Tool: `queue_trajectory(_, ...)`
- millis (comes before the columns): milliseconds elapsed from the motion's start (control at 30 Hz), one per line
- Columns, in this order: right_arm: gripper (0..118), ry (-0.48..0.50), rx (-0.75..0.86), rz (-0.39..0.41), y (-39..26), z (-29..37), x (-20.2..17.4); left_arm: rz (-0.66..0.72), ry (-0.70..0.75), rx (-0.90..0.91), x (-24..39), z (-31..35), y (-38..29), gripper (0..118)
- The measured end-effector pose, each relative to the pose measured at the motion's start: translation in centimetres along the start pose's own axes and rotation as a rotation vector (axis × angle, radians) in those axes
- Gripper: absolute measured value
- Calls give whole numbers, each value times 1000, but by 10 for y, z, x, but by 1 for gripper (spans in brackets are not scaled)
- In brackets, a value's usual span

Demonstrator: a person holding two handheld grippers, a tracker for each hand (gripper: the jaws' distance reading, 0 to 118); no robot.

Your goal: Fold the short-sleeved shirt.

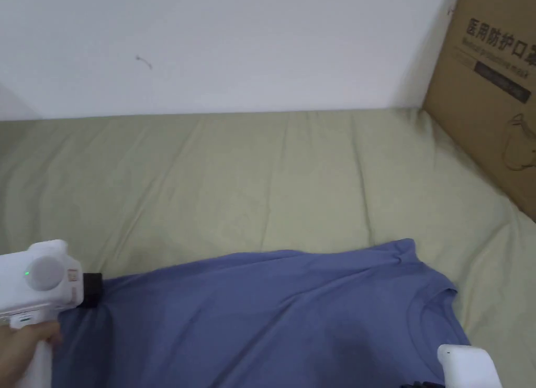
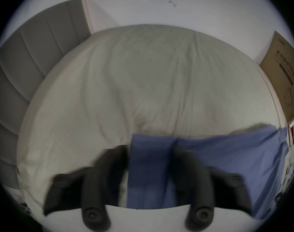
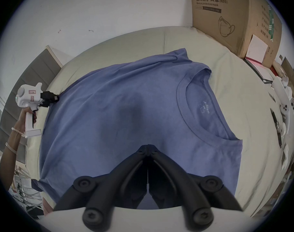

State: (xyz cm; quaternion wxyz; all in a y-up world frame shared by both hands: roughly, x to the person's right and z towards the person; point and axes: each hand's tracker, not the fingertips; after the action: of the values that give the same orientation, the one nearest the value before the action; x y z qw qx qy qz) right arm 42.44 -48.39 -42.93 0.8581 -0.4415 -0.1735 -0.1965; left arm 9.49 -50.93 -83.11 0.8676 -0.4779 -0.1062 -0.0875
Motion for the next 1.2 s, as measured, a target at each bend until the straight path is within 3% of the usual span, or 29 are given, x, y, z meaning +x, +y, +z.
queue_trajectory(67, 0, 3, -3, 11, 9, 1, 5, -35, 2, 35, 5, 12, -1, 4)
queue_trajectory(300, 2, 26, 115, 58, 109, -2, 29, -61, 8, 40, 8, 23, 1, 3)
queue_trajectory(333, 16, 30, 120, 51, 128, -6, 33, -47, 5, 52, 7, 28, 1, 3)
queue_trajectory(367, 44, 31, 114, 46, 151, -15, 38, -52, 0, 60, 6, 30, 3, 3)
queue_trajectory(400, 79, 39, 97, 44, 170, -26, 42, -61, 4, 65, 7, 34, 3, 3)
queue_trajectory(433, 94, 34, 87, 31, 189, -39, 46, -75, 9, 72, 8, 38, 3, 3)
queue_trajectory(467, 96, 28, 80, 41, 204, -54, 48, -86, 9, 80, 10, 42, 3, 3)
queue_trajectory(600, 96, -77, -43, 41, 244, -120, 64, -104, 8, 103, 9, 51, 4, 3)
queue_trajectory(700, 90, -86, -125, 24, 244, -155, 69, -99, 3, 100, 6, 49, 4, 3)
queue_trajectory(767, 65, -96, -181, 59, 237, -173, 68, -96, 1, 92, 5, 47, 4, 3)
queue_trajectory(800, 61, -92, -190, 66, 234, -182, 69, -101, 0, 89, 5, 47, 4, 3)
queue_trajectory(833, 39, -83, -159, 70, 232, -178, 66, -113, -2, 86, 5, 46, 4, 3)
queue_trajectory(867, 6, -98, -128, 87, 234, -171, 63, -132, 11, 80, 7, 47, 4, 3)
queue_trajectory(933, 7, -15, -122, 76, 241, -160, 60, -145, 14, 90, 9, 50, 3, 3)
queue_trajectory(1067, 7, -63, -96, 113, 250, -136, 46, -138, 17, 107, 9, 71, 5, 3)
queue_trajectory(1200, 7, 6, -13, 59, 266, -81, 46, -124, 20, 157, 4, 112, 16, 3)
